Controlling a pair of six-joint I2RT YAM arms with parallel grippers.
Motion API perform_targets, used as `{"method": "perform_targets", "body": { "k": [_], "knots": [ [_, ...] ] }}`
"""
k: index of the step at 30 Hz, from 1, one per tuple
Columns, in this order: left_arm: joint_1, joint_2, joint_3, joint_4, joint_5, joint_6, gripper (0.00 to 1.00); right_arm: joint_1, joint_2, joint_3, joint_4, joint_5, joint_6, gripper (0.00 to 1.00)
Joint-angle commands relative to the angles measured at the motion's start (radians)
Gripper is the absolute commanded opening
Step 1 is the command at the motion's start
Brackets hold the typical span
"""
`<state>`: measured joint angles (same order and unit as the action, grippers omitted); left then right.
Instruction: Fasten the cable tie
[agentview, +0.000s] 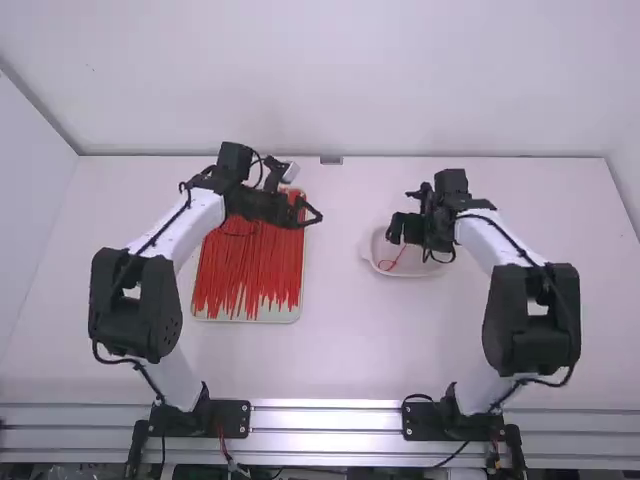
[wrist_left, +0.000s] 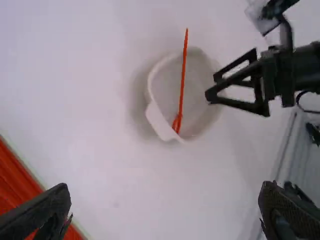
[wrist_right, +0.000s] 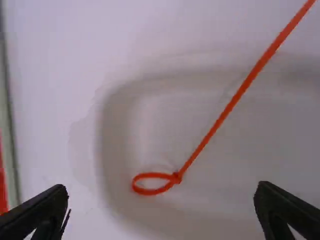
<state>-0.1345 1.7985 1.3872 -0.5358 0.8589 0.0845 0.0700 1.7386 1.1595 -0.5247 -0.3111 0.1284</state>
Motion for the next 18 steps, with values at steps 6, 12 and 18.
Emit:
{"method": "perform_targets", "body": {
  "k": [6,12,18],
  "knots": [
    [0.010,-0.047,0.136,-0.185,0.013,0.123,0.99,0.004,-0.206,0.031,-0.129,0.002,0.002,0.99],
    [0.022,-0.054,0.134,-0.184,0.007,0.096,0.98,-0.006,-0.260,0.023,-0.162,0.010,-0.009,0.99],
    [0.091,-0.123,0.065,-0.115,-0.062,0.027,0.91,-0.070,-0.331,-0.048,-0.091,0.081,-0.080,0.91]
  ]
}}
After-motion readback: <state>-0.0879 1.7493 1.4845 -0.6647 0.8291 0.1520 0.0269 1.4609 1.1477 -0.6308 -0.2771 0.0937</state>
